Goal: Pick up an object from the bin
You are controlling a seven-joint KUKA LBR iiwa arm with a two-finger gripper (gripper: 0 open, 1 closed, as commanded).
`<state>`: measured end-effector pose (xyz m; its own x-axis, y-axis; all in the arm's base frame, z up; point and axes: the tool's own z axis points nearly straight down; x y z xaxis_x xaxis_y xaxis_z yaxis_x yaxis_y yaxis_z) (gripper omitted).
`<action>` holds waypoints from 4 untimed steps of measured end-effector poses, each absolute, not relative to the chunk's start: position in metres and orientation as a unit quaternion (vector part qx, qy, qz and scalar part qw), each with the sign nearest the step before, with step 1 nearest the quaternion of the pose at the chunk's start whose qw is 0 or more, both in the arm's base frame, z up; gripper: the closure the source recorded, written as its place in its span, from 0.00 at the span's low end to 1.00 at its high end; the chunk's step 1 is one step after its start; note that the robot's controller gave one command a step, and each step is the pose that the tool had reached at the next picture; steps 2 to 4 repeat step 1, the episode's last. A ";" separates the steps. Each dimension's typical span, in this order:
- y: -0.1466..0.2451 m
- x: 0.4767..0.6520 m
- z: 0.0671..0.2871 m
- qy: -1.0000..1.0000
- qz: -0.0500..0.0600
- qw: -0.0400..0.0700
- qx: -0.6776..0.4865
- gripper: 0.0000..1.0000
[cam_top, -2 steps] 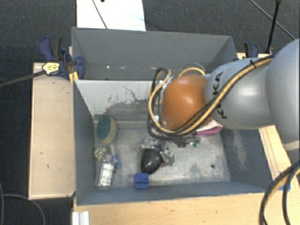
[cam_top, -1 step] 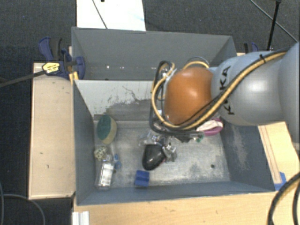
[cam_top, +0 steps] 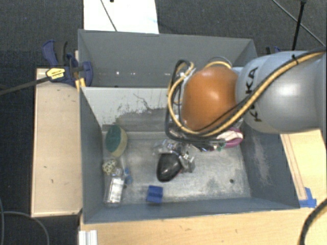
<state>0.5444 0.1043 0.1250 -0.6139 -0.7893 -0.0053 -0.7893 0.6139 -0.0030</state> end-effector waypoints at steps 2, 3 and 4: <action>0.105 0.545 0.136 0.900 0.000 0.004 -0.436 1.00; 0.105 0.545 0.136 0.900 0.000 0.004 -0.436 1.00; 0.105 0.545 0.136 0.900 0.000 0.004 -0.436 1.00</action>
Offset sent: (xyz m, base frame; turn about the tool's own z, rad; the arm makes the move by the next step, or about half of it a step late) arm 0.0000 -0.0001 0.0099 0.0000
